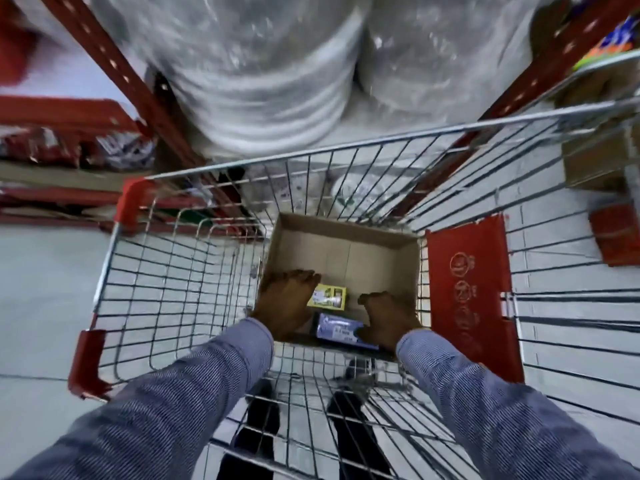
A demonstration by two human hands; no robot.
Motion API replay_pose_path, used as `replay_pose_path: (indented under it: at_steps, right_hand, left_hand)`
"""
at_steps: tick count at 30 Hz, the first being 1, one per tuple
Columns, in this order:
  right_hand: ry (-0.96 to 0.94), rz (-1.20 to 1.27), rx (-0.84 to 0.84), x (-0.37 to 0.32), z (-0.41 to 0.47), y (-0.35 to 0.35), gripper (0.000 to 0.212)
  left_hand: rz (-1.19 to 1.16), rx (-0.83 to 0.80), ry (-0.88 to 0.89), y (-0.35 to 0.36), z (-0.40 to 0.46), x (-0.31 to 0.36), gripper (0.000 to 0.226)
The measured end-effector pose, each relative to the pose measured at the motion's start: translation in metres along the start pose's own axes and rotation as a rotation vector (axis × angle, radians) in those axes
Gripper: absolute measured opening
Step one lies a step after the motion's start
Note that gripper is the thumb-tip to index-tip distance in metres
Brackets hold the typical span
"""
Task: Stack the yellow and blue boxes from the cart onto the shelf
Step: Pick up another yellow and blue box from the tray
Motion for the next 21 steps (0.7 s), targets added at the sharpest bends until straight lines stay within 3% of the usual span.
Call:
replay_pose_path:
  at_steps: [8,13,21]
  right_hand:
    - [-0.057,-0.030,-0.080,-0.005,0.017,0.028,0.028]
    - [-0.089,-0.026,-0.038,-0.009,0.019,0.023,0.034]
    - [-0.109,-0.116,0.110,-0.014,-0.009,-0.063,0.045]
  left_hand:
    - [-0.061,-0.059,-0.005,0.033,0.022,-0.010,0.051]
    - [-0.079,-0.040,-0.043,0.018,0.025,-0.010,0.055]
    - [-0.087,0.246,-0.101,-0.096,0.007,0.001,0.051]
Point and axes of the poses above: each hand's wrist, its own z-axis towards the middle knuckle, its own y-axis out of the palm, x = y × z, the point moved 4 cm from there along z, towards the middle knuckle, and after that the axes turned 11 degrees about x, right-handed, at the moved point
